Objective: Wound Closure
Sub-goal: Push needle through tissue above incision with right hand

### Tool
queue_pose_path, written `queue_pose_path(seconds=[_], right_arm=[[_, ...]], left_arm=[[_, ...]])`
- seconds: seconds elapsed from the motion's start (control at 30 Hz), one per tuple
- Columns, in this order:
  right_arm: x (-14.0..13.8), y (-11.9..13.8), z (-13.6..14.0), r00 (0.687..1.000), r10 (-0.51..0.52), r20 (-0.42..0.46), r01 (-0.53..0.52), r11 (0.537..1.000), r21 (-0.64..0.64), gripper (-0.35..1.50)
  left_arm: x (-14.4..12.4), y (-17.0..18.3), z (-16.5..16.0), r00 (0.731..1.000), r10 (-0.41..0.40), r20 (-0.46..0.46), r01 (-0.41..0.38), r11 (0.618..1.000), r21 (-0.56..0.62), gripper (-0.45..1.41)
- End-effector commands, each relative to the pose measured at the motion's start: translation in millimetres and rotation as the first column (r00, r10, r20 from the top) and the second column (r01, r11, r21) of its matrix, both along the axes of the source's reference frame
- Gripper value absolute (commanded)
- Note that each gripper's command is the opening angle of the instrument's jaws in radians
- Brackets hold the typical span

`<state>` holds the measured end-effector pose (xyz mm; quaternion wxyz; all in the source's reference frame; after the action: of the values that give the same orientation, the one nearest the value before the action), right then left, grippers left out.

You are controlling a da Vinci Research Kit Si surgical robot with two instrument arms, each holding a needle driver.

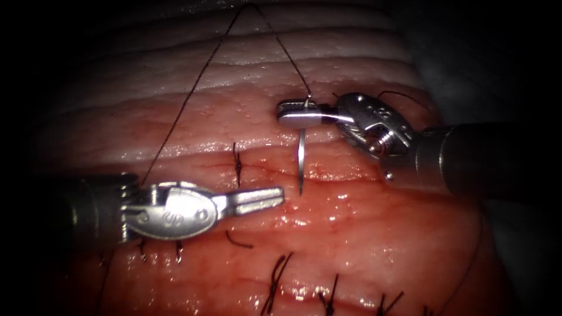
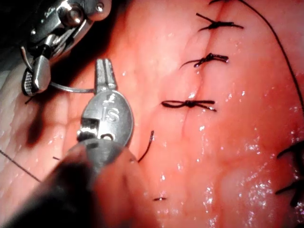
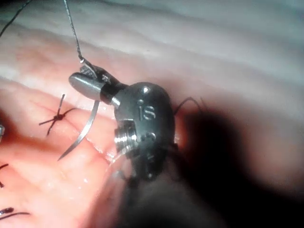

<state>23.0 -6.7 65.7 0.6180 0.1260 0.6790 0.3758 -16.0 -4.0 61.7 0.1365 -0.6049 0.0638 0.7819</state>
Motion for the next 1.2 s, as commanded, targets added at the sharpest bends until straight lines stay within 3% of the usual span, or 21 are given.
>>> queue_pose_path(seconds=[0.03,0.23,0.47,0.93,1.2], right_arm=[[0.6,0.5,0.9,1.0,0.002,0.014,-0.001,0.999,-0.042,-0.35],[0.6,1.1,1.4,0.996,0.005,0.09,0.015,0.975,-0.222,-0.35],[1.5,1.7,2.2,0.993,-0.004,0.115,0.046,0.932,-0.361,-0.35],[3.4,0.4,2.7,0.982,-0.004,0.187,0.097,0.867,-0.489,-0.35],[5.5,-0.1,2.1,0.974,0.011,0.225,0.118,0.825,-0.553,-0.35]], left_arm=[[-0.6,0.1,1.2,1.0,0.002,-0.016,-0.002,1.0,0.014,-0.42],[-0.2,0.1,5.9,0.993,-0.015,-0.115,0.028,0.994,0.105,-0.42],[-0.8,-0.2,8.8,0.98,-0.008,-0.197,0.038,0.988,0.147,-0.38],[-1.1,-3.4,15.3,0.922,0.088,-0.376,0.004,0.972,0.237,-0.21],[-0.7,-4.6,13.9,0.918,0.099,-0.384,0.001,0.968,0.252,-0.21]])
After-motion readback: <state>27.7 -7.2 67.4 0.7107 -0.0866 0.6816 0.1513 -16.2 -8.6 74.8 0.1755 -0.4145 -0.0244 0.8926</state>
